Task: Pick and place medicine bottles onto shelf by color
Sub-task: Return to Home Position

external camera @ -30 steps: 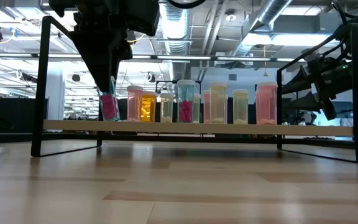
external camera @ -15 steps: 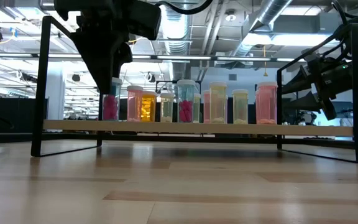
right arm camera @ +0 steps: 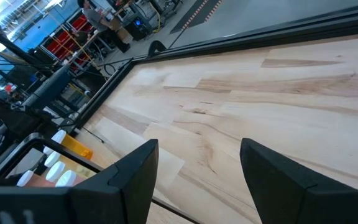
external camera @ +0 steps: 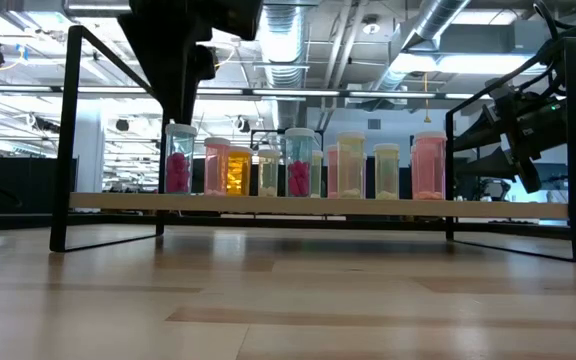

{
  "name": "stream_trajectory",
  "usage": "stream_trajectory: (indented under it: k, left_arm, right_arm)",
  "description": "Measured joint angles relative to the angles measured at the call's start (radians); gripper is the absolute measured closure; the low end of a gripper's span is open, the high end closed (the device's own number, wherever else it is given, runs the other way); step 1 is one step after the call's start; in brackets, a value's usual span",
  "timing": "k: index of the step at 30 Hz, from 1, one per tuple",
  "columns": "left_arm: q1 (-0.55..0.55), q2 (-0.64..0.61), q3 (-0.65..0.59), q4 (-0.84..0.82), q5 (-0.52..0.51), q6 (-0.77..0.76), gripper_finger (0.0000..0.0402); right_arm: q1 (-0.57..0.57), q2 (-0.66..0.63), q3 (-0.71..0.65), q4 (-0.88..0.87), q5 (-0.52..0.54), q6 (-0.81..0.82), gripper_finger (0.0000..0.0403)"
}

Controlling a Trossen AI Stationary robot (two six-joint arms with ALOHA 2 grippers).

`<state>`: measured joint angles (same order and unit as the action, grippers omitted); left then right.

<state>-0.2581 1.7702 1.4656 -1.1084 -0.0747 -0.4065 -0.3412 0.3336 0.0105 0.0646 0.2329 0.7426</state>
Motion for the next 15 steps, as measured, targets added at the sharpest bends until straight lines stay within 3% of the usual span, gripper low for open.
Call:
stream_trajectory:
  k: [7,15]
  left_arm:
    - [0.0,0.0,0.062,-0.079,-0.022,-0.031,0.0158]
    - [0.0,-0.028,0.212,-0.187,-0.147,-0.105,0.013]
  right_arm:
    - [0.0,0.0,0.0,0.0,0.0,0.0,0.0154]
    - [0.0,0.0,0.0,0.0,0.0,0.0,0.0154]
